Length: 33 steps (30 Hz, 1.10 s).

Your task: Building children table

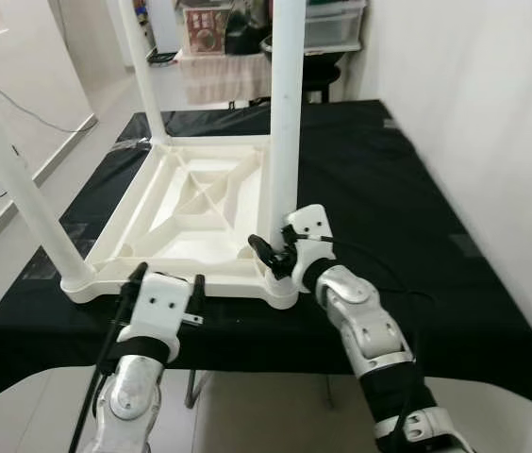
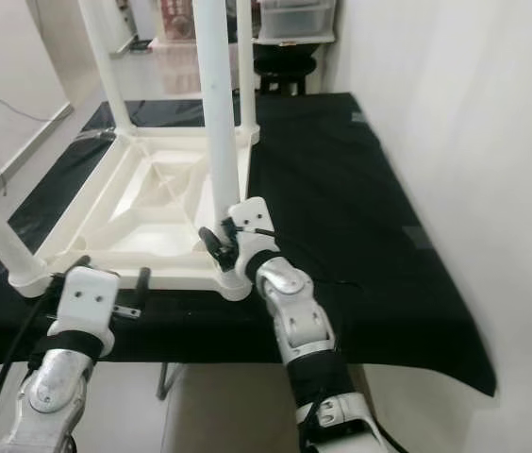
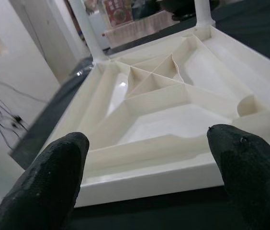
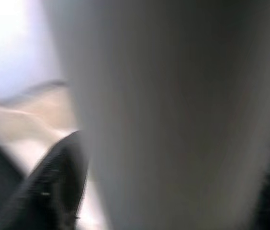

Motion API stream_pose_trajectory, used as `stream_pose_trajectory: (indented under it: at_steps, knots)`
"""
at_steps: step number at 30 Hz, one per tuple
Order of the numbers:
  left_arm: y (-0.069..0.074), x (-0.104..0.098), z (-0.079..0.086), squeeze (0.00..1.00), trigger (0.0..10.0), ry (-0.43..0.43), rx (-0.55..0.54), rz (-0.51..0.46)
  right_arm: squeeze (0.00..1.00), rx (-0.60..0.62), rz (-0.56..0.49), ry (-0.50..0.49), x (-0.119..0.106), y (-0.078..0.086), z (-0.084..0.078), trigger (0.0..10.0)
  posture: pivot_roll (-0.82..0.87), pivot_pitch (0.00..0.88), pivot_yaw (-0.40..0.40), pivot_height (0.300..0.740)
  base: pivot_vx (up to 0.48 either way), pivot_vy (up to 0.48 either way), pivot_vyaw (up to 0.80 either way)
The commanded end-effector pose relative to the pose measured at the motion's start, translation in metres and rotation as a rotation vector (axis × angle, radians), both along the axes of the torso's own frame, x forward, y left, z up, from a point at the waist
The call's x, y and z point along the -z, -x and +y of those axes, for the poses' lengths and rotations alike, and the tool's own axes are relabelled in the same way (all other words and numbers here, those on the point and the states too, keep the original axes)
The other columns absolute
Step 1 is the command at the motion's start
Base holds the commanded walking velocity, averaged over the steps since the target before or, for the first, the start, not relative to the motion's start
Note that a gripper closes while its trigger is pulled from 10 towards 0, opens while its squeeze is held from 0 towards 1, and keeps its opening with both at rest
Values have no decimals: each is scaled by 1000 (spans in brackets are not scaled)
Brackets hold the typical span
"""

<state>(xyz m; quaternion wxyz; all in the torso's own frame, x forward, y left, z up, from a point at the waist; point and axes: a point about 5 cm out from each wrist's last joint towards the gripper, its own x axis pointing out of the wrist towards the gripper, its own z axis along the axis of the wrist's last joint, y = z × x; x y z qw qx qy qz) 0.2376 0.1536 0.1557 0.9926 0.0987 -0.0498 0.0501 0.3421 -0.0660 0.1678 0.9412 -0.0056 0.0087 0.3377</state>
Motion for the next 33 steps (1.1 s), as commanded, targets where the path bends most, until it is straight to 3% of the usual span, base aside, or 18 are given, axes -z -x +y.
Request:
stream_pose_trajectory:
  at_steps: [1,2,3,5,6,8,13,14,15,19,27,28,29,30,31,32,33]
  knots:
    - [1,3,0,0,10000,55,-4,11,1000,-181,-37,-51,-19,1,10,10000,-33,78,16,740,0,0,0]
    - [3,7,-7,0,10000,52,52,30,0,-313,-67,-35,-26,-1,9,10000,-31,75,14,740,0,0,0]
    - [3,7,-7,0,10000,52,52,30,0,-313,-67,-35,-26,-1,9,10000,-31,75,14,740,0,0,0]
    - [11,10,-22,0,10000,63,189,35,0,-475,-110,33,-33,-7,4,10000,-28,72,15,740,0,0,0]
    - [11,10,-22,0,10000,63,189,35,0,-475,-110,33,-33,-7,4,10000,-28,72,15,740,0,0,0]
    - [21,10,-32,0,10000,83,323,16,0,-585,-93,83,-33,-13,3,10000,-15,67,12,740,0,0,0]
    - [25,11,-30,0,10000,115,355,12,0,-658,-52,82,-33,-16,2,10000,-5,62,10,740,0,0,0]
    - [25,13,-27,0,10000,137,346,8,0,-682,-34,80,-31,-16,1,5333,-4,60,12,740,0,0,0]
    - [26,15,-25,0,10000,141,350,4,0,-695,-9,75,-29,-17,0,0,-5,61,13,740,0,0,0]
    - [26,19,-27,0,10000,138,379,2,0,-697,15,79,-26,-18,-4,0,-5,61,16,740,0,0,0]
    - [28,23,-27,0,10000,156,427,18,0,-562,-3,159,-16,-21,-33,0,-21,72,23,740,0,0,0]
    - [29,24,-27,0,10000,152,441,19,0,-443,43,161,-4,-19,-36,0,-24,78,14,740,0,0,0]
    - [29,24,-27,0,10000,152,441,19,0,-443,43,161,-4,-19,-36,0,-24,78,14,740,0,0,0]
    - [31,23,-26,0,10000,146,455,19,0,-118,72,152,12,-20,-37,0,-36,94,5,740,0,0,0]
    - [31,23,-26,0,10000,142,464,19,0,123,97,151,22,-18,-41,0,-36,94,5,740,0,0,0]
    - [30,23,-25,0,10000,144,475,19,0,235,165,113,43,5,-32,0,-37,114,33,740,0,0,0]
    - [30,23,-25,0,10000,144,475,19,0,235,165,113,43,5,-32,0,-37,114,33,740,0,0,0]
